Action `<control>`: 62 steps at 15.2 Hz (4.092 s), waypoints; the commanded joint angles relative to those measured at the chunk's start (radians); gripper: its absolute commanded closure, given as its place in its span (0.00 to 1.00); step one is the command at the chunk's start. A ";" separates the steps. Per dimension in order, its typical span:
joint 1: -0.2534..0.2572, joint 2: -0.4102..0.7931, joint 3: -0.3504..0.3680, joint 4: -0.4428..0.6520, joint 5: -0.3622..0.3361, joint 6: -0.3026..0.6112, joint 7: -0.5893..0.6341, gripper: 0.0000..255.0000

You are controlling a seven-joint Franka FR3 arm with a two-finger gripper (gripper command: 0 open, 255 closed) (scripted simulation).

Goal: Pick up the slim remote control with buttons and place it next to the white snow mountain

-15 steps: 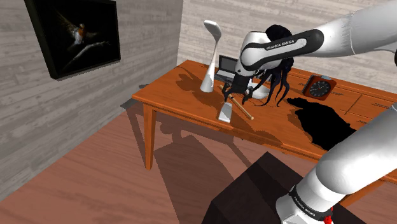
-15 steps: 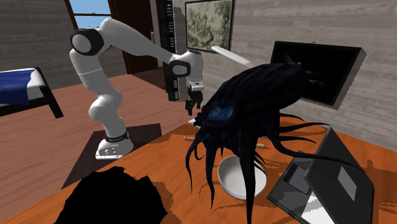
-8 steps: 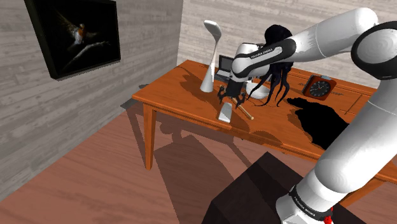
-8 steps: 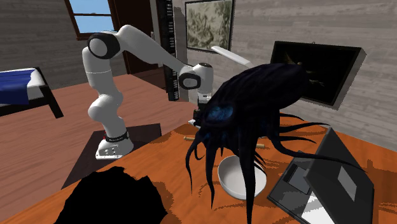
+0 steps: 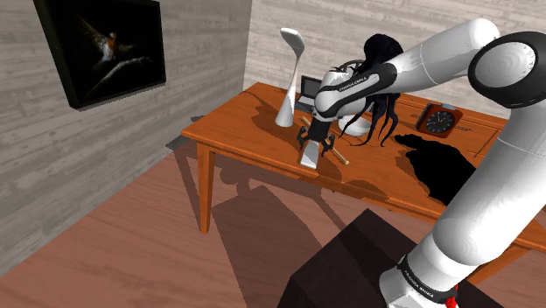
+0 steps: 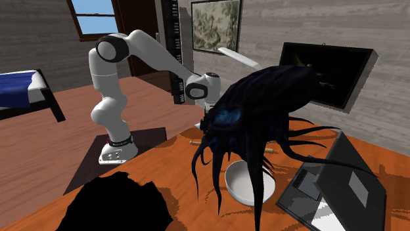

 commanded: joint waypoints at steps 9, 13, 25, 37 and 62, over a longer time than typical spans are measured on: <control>0.000 0.002 0.000 -0.002 0.000 0.004 0.000 1.00; 0.000 0.002 0.000 -0.002 0.000 0.004 0.000 1.00; 0.000 -0.066 0.000 0.045 -0.002 -0.111 0.001 1.00; 0.000 -0.132 0.000 0.135 -0.004 -0.267 0.002 1.00; -0.135 -0.546 -0.166 -0.153 -0.089 -0.386 -0.253 1.00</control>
